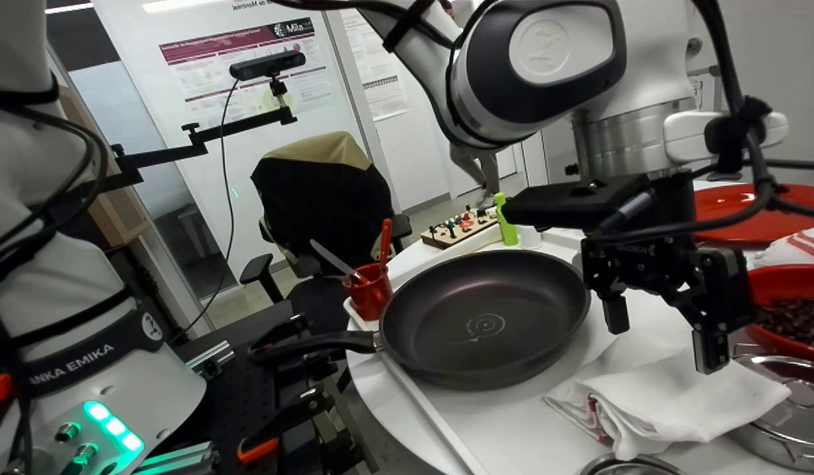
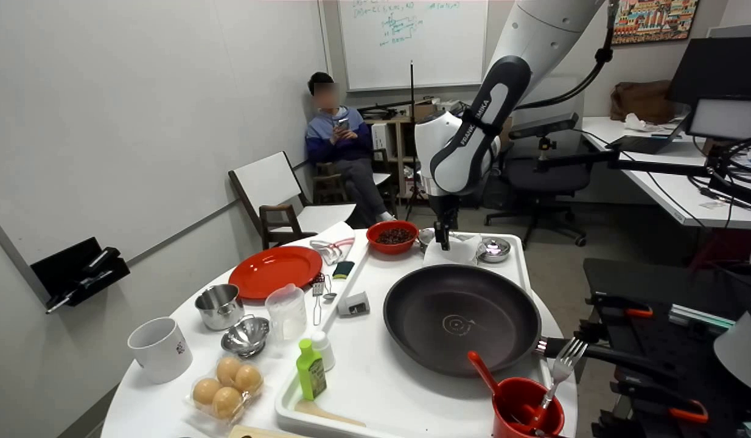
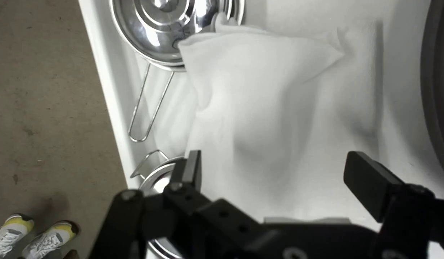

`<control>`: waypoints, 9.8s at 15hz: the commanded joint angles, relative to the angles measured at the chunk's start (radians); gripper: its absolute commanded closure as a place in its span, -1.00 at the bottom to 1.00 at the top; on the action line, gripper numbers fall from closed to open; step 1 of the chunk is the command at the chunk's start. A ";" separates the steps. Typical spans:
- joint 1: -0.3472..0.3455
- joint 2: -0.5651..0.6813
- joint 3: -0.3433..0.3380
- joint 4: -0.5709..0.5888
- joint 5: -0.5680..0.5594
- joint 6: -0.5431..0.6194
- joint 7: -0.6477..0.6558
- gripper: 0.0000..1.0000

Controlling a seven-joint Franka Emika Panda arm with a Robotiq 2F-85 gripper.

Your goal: Get the white kitchen towel from the table and use it to wipe the black pan

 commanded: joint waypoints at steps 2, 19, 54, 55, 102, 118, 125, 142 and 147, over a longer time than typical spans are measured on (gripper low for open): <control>0.027 0.095 -0.024 0.029 -0.037 0.065 0.034 -1.00; 0.070 0.171 -0.066 0.069 -0.036 0.059 0.067 0.82; 0.100 -0.280 0.019 -0.353 -0.132 0.161 -0.030 0.80; 0.111 -0.278 0.017 -0.363 -0.149 0.160 -0.026 0.80; 0.527 -0.129 -0.147 -0.487 -0.365 0.400 0.179 0.80; 0.548 -0.083 -0.240 -0.450 -0.327 0.418 0.146 0.80; 0.432 -0.054 -0.220 -0.358 -0.279 0.393 0.151 0.80; 0.474 -0.045 -0.233 -0.431 -0.314 0.422 0.122 0.80; 0.524 -0.044 -0.246 -0.448 -0.332 0.425 0.126 0.81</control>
